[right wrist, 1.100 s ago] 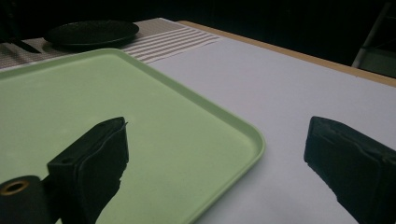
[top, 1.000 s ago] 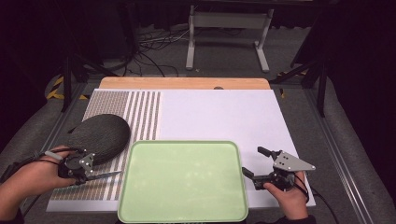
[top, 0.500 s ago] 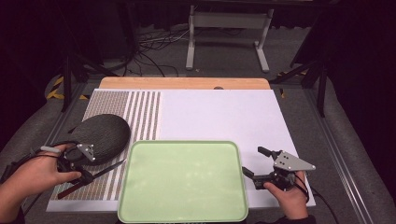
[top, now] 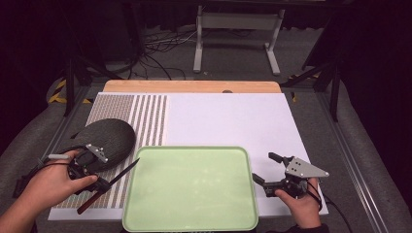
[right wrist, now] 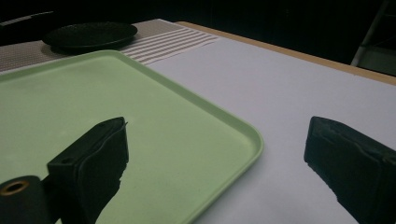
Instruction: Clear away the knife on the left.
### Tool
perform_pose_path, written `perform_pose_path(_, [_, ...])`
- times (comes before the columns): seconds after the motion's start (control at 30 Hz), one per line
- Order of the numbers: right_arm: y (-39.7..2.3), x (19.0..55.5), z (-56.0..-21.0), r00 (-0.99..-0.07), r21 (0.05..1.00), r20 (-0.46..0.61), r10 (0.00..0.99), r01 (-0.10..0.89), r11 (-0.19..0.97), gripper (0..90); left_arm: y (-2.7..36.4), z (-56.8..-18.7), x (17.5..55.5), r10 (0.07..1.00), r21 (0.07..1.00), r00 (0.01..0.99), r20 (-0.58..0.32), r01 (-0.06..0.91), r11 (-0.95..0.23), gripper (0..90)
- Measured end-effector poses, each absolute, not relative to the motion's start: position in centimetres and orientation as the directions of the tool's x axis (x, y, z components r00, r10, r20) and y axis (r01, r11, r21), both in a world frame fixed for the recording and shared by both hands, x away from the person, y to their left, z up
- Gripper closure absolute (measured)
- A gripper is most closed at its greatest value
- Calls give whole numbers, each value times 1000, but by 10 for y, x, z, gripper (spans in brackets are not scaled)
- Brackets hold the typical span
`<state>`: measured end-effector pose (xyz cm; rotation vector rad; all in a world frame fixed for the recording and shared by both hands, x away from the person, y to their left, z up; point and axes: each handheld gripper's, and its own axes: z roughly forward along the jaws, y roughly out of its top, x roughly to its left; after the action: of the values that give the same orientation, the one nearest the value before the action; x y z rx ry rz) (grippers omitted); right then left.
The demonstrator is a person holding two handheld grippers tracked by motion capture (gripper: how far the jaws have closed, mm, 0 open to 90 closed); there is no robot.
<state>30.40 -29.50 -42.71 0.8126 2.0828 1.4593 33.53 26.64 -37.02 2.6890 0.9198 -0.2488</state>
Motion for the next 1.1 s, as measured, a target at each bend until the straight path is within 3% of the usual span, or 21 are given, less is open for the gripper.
perform_pose_path(0.47, [-296, 304, -427, -718, 945, -35, 695, 203, 258, 69, 230, -370, 326, 609, 211, 744, -276, 665, -716, 779])
perform_pose_path(1.1, [-297, 303, -426, -719, 946, -31, 694, 203, 254, 67, 188, -378, 327, 583, 219, 749, -316, 655, -723, 779])
